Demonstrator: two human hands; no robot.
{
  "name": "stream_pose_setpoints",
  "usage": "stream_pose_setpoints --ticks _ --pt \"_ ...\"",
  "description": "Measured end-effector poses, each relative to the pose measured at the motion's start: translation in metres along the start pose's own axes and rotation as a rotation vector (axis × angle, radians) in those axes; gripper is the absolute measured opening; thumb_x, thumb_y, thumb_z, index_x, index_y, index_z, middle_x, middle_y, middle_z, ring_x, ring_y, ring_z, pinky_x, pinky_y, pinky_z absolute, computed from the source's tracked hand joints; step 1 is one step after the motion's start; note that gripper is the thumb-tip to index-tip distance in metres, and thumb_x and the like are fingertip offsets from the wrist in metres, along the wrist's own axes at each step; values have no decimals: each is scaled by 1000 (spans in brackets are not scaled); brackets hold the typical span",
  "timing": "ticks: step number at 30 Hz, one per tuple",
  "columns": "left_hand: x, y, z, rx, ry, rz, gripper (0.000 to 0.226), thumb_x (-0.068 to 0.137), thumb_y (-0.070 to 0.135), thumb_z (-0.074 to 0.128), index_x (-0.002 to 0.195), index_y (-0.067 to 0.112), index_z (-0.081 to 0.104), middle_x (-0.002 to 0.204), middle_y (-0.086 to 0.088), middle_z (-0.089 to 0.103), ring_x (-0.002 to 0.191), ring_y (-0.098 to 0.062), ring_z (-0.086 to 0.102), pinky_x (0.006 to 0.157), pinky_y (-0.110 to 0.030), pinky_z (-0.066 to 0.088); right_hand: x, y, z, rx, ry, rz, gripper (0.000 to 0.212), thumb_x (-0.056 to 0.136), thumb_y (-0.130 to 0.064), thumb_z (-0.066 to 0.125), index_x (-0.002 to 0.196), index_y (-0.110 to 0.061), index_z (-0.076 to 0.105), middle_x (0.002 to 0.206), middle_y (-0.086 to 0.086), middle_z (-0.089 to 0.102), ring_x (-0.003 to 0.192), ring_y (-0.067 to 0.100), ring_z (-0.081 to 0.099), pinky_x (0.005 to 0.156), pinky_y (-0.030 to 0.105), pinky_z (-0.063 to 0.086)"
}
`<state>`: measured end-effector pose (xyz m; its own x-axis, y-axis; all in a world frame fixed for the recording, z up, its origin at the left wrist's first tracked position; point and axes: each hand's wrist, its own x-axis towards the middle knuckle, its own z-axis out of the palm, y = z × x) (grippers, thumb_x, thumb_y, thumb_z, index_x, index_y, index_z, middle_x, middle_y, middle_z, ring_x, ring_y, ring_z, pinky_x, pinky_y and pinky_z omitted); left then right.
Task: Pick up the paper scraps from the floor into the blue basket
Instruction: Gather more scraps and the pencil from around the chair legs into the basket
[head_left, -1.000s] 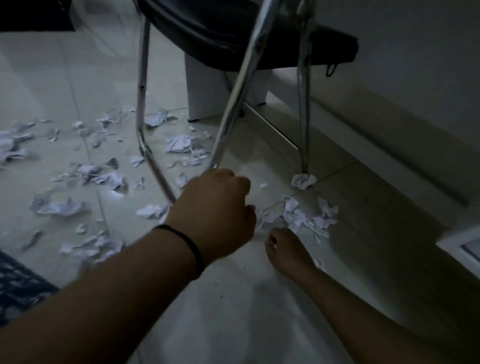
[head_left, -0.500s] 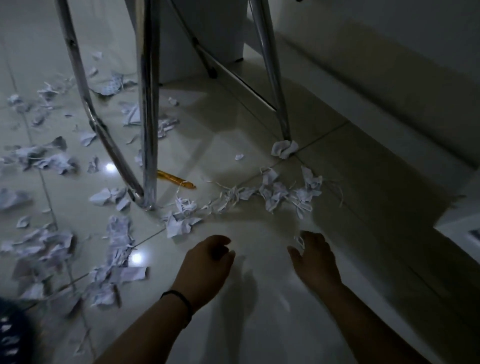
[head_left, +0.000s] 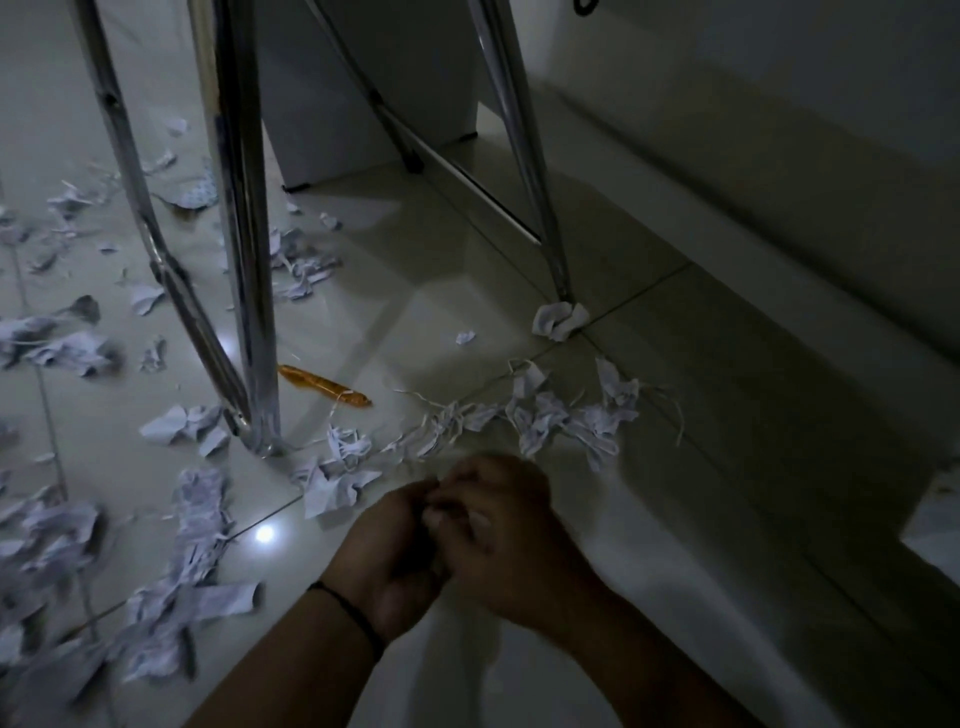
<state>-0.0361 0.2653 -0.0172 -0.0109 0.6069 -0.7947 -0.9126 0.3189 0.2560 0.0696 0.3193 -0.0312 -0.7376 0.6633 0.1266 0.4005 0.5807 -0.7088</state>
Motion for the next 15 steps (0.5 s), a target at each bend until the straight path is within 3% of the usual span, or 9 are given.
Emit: stream_pose_setpoints --ticks 3,5,7,9,11,12,13,14,15 --pt "6 7 1 139 164 85 25 99 20 40 84 9 57 53 -1 48 38 -8 36 33 -14 33 18 44 -29 -8 356 78 20 79 -23 52 80 -9 65 87 1 60 85 15 56 77 24 43" --pt "8 11 -3 237 207 120 23 98 23 44 90 9 61 51 2 34 39 -8 23 30 -18 25 33 87 -51 -220 417 269 22 81 -16 57 95 -1 65 103 15 61 100 27 56 88 31 41" --pt "10 12 -8 267 239 142 19 95 24 49 94 9 61 48 3 27 39 -8 19 29 -19 23 43 126 -64 -380 366 430 41 82 -19 62 119 -2 59 126 20 53 120 33 47 101 38 37" --pt "10 13 -11 254 234 149 21 95 29 49 91 11 60 46 3 27 36 -8 20 30 -18 23 48 151 -68 -503 237 543 62 84 -38 61 138 -15 42 146 16 34 135 32 28 110 44 26" --pt "9 12 -11 226 204 148 22 93 34 51 95 14 59 51 0 45 39 -12 39 37 -19 35 50 166 -62 -541 60 654 74 84 -52 56 145 -25 25 154 9 19 141 30 16 112 49 16" --pt "9 12 -12 210 191 141 25 93 35 52 103 14 59 70 -5 66 58 -20 61 53 -22 48 47 170 -56 -529 11 669 72 85 -52 54 146 -25 25 153 9 22 139 31 19 111 47 18" --pt "9 11 -13 204 200 130 29 92 34 53 111 12 59 97 -10 72 85 -27 67 72 -25 52 43 172 -47 -526 0 661 66 88 -48 54 144 -22 29 149 12 29 135 32 26 109 44 24" --pt "8 10 -14 203 205 121 27 92 31 53 110 11 59 99 -9 72 88 -27 66 74 -24 51 37 171 -40 -559 21 633 56 91 -39 52 141 -18 36 143 15 37 128 33 34 104 40 30" --pt "7 8 -13 195 203 111 19 93 26 52 101 10 60 73 -6 67 66 -21 59 59 -21 47 31 169 -34 -619 52 605 46 94 -30 49 137 -16 42 136 16 43 121 33 39 98 38 35"
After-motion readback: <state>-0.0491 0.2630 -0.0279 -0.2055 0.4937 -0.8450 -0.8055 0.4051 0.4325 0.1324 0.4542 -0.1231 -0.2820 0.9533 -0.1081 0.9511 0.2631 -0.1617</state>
